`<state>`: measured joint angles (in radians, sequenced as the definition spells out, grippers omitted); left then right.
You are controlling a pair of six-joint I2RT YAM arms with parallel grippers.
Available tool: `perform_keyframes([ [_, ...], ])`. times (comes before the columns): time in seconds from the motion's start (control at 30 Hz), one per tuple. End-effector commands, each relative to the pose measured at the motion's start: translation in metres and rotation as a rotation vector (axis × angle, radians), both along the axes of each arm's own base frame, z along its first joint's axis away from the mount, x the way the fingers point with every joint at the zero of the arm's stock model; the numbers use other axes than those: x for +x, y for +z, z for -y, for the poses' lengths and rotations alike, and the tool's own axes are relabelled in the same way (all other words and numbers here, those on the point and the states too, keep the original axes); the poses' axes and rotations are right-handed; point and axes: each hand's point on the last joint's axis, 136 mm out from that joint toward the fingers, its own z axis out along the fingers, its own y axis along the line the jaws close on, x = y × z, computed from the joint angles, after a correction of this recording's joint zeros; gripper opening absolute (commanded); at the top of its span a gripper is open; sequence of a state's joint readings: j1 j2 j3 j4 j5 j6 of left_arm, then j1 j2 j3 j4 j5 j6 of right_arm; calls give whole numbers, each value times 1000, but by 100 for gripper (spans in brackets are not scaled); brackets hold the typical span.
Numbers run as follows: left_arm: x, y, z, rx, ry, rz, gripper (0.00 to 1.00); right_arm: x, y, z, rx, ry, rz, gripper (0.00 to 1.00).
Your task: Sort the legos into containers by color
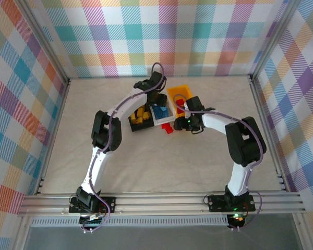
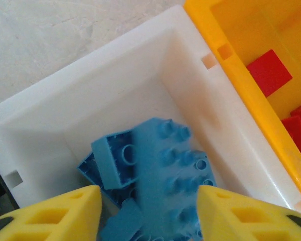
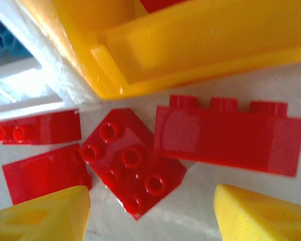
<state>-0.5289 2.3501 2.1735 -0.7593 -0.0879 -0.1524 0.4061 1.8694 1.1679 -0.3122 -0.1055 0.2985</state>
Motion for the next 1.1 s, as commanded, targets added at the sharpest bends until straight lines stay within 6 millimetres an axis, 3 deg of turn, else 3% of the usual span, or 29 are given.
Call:
perform_keyframes([
  [0.0,-2,3,-8,-9,8,-20,58,16,6,-8,8,46,51,66],
  [0.2,-6,-1,-12,-8,14,-34,59,20,4,-16,-36,110,71,66],
  [0.6,-4,-15,-53,55,125,-71,58,8,-3,-38,-40,217,66,61],
  [0.8,-9,-14,-73,60,147,-75,58,-10,-11,-42,-79,254,47,57],
  [1.07,-23,-2,-96,38,167,-65,58,-46,-3,-47,-111,286,56,54],
])
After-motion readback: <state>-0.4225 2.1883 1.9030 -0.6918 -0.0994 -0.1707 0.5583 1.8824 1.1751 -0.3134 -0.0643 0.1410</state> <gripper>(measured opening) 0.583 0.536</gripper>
